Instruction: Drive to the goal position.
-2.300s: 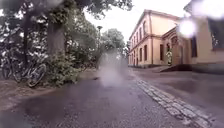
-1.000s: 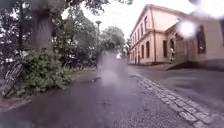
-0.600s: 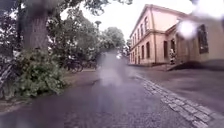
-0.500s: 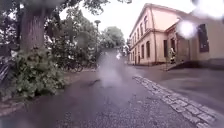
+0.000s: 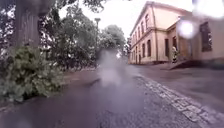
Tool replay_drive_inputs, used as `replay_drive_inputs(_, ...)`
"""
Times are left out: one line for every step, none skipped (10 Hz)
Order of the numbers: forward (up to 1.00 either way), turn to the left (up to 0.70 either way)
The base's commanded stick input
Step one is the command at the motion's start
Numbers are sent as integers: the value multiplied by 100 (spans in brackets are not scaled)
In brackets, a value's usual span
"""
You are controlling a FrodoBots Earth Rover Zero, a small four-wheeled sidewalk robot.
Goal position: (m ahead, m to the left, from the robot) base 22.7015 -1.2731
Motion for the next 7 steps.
replay_drive_inputs(70,-2)
replay_drive_inputs(70,-7)
replay_drive_inputs(70,-11)
replay_drive_inputs(70,-14)
replay_drive_inputs(70,-14)
replay_drive_inputs(70,-14)
replay_drive_inputs(70,-14)
